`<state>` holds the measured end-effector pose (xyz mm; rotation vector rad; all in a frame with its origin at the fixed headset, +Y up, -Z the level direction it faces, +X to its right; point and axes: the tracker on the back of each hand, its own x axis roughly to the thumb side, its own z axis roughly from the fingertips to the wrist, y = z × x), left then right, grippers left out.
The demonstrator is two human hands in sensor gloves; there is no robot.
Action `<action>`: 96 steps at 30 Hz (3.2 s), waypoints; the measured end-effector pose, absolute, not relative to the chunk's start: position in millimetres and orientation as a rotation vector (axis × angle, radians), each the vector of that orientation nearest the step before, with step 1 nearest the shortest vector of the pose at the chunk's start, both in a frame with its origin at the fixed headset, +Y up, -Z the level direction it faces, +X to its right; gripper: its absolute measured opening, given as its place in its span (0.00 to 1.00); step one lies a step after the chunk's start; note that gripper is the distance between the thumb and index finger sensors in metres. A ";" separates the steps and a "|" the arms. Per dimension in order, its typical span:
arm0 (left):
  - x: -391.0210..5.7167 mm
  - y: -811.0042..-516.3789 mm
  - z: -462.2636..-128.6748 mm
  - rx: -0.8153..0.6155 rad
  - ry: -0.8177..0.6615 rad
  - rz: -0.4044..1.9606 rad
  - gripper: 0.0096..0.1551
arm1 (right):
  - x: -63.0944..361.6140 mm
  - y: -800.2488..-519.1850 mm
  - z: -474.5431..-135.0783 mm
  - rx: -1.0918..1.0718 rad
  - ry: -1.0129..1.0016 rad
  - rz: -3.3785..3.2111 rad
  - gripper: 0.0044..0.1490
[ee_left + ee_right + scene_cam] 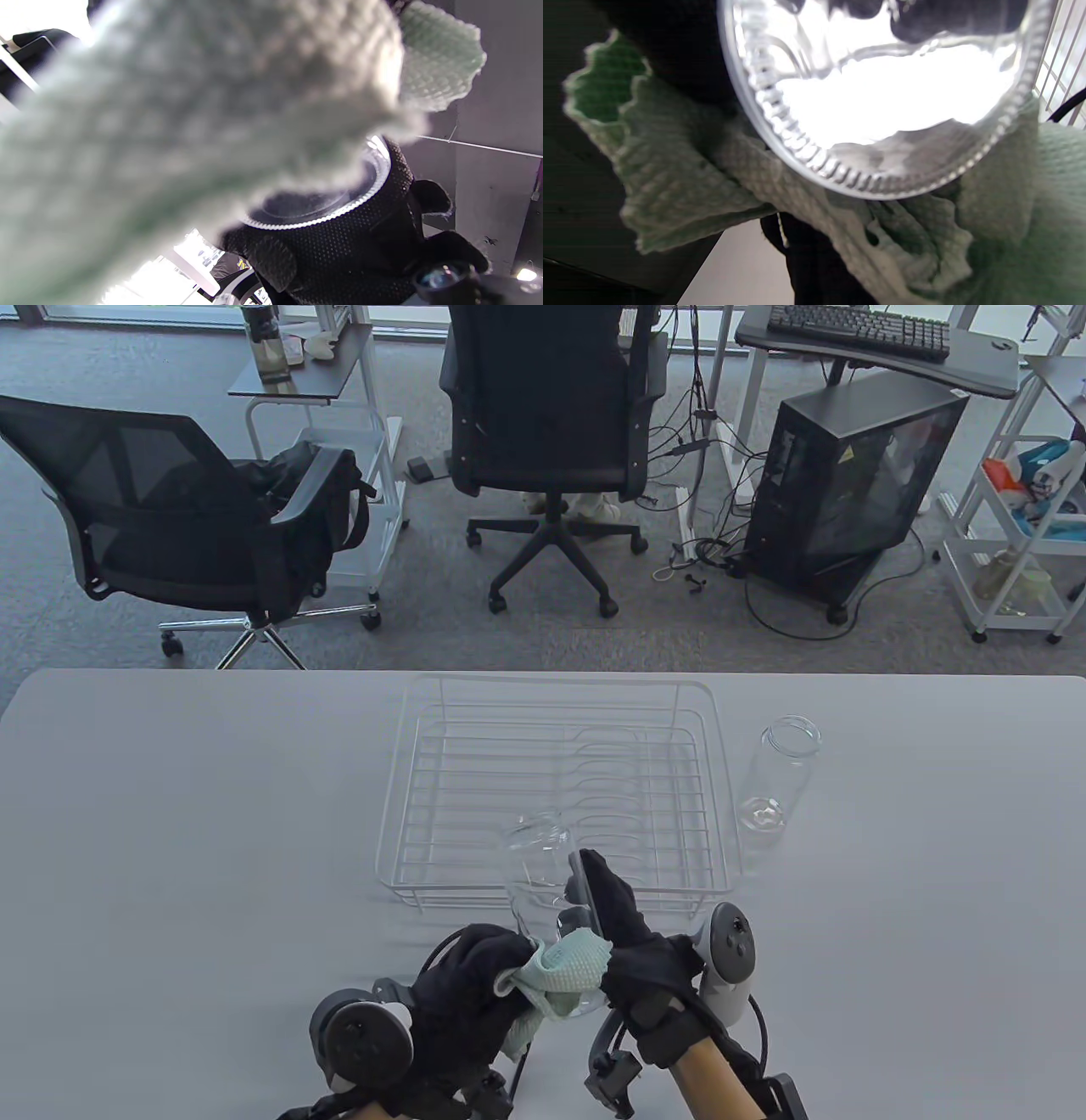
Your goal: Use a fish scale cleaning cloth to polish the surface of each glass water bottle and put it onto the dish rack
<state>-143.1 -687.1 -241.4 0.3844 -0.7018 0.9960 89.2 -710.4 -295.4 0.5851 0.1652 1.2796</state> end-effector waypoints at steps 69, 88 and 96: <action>-158.8 -689.3 -252.1 0.400 -0.610 1.095 0.24 | 82.7 -707.8 -289.7 0.674 0.081 1.447 0.70; -153.9 -688.3 -248.5 0.471 -0.627 1.069 0.22 | 82.1 -705.1 -292.6 0.717 0.190 1.481 0.66; -157.5 -686.5 -252.1 0.440 -0.639 1.095 0.22 | 82.7 -698.3 -289.6 0.711 0.025 1.517 0.66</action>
